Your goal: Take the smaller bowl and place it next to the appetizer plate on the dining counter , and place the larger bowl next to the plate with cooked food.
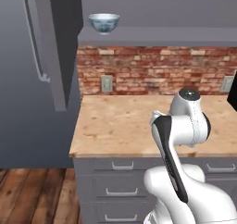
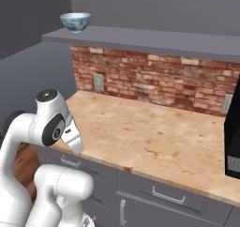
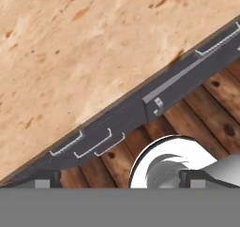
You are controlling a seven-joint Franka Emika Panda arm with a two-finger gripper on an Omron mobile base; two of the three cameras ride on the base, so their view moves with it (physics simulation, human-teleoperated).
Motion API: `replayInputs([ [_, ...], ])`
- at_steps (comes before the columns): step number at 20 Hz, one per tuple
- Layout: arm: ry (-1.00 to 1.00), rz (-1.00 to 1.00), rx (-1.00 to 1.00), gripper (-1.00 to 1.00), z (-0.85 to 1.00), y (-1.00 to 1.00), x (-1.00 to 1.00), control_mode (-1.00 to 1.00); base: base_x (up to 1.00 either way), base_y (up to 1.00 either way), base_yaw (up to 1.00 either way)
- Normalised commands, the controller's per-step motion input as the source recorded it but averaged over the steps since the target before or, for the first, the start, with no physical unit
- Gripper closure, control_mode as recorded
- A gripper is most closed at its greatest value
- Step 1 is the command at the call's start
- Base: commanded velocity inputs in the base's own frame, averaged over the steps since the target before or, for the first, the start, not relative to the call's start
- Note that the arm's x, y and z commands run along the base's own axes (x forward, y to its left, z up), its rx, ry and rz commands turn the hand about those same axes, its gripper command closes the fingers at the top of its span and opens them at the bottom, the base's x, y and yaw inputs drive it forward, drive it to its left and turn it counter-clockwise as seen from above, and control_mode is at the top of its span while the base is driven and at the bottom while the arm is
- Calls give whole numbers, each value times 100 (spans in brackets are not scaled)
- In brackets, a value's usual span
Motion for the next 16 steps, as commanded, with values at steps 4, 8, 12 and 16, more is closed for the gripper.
replayInputs([
  [4,0,0,0,-100,0,0,0,100,45,38,-19],
  [8,0,0,0,-100,0,0,0,100,41,38,-21],
  [12,0,0,0,-100,0,0,0,100,28,45,-23],
  [16,0,0,0,-100,0,0,0,100,22,43,-23],
])
